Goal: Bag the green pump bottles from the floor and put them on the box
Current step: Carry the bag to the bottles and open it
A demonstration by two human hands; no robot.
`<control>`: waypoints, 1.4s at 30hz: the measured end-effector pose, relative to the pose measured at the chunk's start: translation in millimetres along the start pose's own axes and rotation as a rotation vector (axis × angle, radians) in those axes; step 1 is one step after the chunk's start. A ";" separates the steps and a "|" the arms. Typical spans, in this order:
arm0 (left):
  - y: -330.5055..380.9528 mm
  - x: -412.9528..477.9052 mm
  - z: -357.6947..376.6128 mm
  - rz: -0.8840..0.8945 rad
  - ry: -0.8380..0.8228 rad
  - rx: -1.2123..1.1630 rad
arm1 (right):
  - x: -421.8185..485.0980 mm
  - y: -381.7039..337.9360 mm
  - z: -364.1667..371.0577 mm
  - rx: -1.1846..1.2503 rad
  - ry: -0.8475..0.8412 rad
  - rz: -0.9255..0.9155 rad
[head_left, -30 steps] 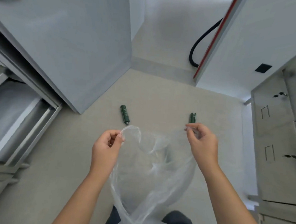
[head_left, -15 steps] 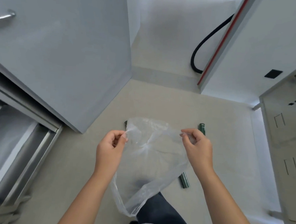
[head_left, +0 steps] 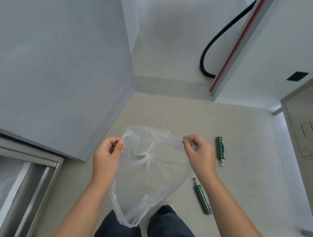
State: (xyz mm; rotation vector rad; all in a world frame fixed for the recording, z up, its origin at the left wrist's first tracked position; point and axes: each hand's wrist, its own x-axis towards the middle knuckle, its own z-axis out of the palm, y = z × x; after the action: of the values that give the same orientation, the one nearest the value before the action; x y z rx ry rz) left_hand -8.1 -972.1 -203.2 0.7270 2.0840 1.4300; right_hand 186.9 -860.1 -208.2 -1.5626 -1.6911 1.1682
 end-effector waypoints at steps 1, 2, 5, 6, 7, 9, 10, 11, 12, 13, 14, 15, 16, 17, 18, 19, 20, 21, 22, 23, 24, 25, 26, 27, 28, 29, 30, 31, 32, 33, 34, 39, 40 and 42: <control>-3.2 10.5 -1.1 0.003 -0.015 0.011 | 4.5 -1.1 7.0 -0.001 0.012 0.014; -6.9 21.7 -2.4 0.006 -0.032 0.022 | 9.0 -1.9 15.2 0.001 0.021 0.030; -19.3 60.5 -6.3 0.009 -0.079 0.033 | 24.1 -3.9 44.7 0.003 0.050 0.083; -23.6 75.2 -6.8 0.011 -0.094 0.026 | 30.5 -4.9 55.6 -0.006 0.064 0.101; -27.9 90.0 -6.5 0.015 -0.104 0.008 | 37.5 -5.5 66.4 -0.018 0.082 0.115; -37.6 122.3 -4.1 0.025 -0.119 -0.035 | 53.6 -7.8 87.7 -0.036 0.141 0.135; -41.2 138.2 -1.9 0.034 -0.132 -0.046 | 61.7 -9.5 96.9 -0.038 0.180 0.142; -44.5 153.2 1.1 0.046 -0.153 -0.048 | 69.5 -10.8 105.1 -0.038 0.220 0.144; -47.7 167.8 4.8 0.059 -0.183 -0.042 | 77.6 -11.0 113.3 -0.032 0.258 0.148; -50.5 181.8 9.7 0.074 -0.217 -0.032 | 85.9 -10.6 120.5 -0.018 0.293 0.154; -53.7 195.3 15.6 0.088 -0.249 -0.024 | 94.4 -8.5 127.5 0.000 0.322 0.164; -57.5 208.4 22.1 0.101 -0.273 -0.017 | 103.2 -5.0 134.4 0.015 0.341 0.174; -62.4 221.3 29.6 0.115 -0.288 -0.011 | 112.7 0.3 141.2 0.024 0.354 0.181; -69.1 234.0 37.7 0.127 -0.297 -0.004 | 122.4 7.7 148.5 0.028 0.361 0.189; -77.4 246.2 46.6 0.136 -0.299 0.001 | 132.5 16.8 155.7 0.027 0.362 0.193; -86.5 257.8 56.1 0.145 -0.296 0.003 | 143.2 27.3 163.0 0.025 0.357 0.192; -97.7 269.2 66.6 0.156 -0.294 0.004 | 154.6 39.5 170.8 0.026 0.352 0.189; -110.1 280.1 77.4 0.168 -0.295 0.007 | 165.4 52.2 178.3 0.027 0.350 0.190; -122.7 290.4 88.2 0.180 -0.295 0.011 | 176.1 65.1 186.2 0.028 0.350 0.188; -135.3 300.6 99.7 0.192 -0.295 0.011 | 187.7 78.2 193.9 0.025 0.353 0.179; -148.4 310.9 112.2 0.205 -0.296 0.011 | 199.9 92.0 201.6 0.018 0.356 0.165; -162.0 321.3 125.5 0.221 -0.298 0.016 | 212.4 106.6 209.1 0.013 0.357 0.153; -175.6 331.9 140.4 0.239 -0.302 0.026 | 226.2 122.0 216.7 0.012 0.358 0.144; -189.0 342.6 155.9 0.257 -0.304 0.038 | 240.3 137.5 223.7 0.011 0.359 0.133; -202.1 353.2 172.0 0.272 -0.305 0.048 | 254.6 153.2 230.4 0.003 0.360 0.117; -214.9 363.4 187.6 0.287 -0.307 0.054 | 268.8 168.7 236.9 -0.008 0.364 0.096; -227.9 373.6 203.4 0.304 -0.309 0.054 | 283.3 183.9 243.2 -0.018 0.373 0.074; -240.5 383.2 218.7 0.324 -0.309 0.053 | 297.2 198.6 248.7 -0.028 0.382 0.052; -252.2 392.3 233.0 0.349 -0.306 0.055 | 310.4 212.0 254.1 -0.039 0.391 0.028; -263.2 401.1 246.8 0.380 -0.301 0.056 | 323.1 224.9 259.4 -0.049 0.404 -0.001; -273.9 409.4 259.7 0.414 -0.295 0.053 | 334.9 237.7 264.4 -0.055 0.423 -0.033; -335.2 434.0 305.0 0.542 -0.267 -0.016 | 373.6 308.9 290.9 -0.022 0.522 -0.141; -352.5 436.3 311.0 0.546 -0.269 -0.035 | 375.5 326.2 297.5 -0.019 0.519 -0.124; -387.9 439.4 320.7 0.541 -0.270 -0.061 | 375.0 360.4 309.7 -0.012 0.489 -0.082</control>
State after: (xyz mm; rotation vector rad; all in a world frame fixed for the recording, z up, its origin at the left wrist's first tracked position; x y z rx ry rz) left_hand -169.5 -577.4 -717.5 1.4491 1.6973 1.5477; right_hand 35.8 -585.2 -725.9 -1.6064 -1.4182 0.6617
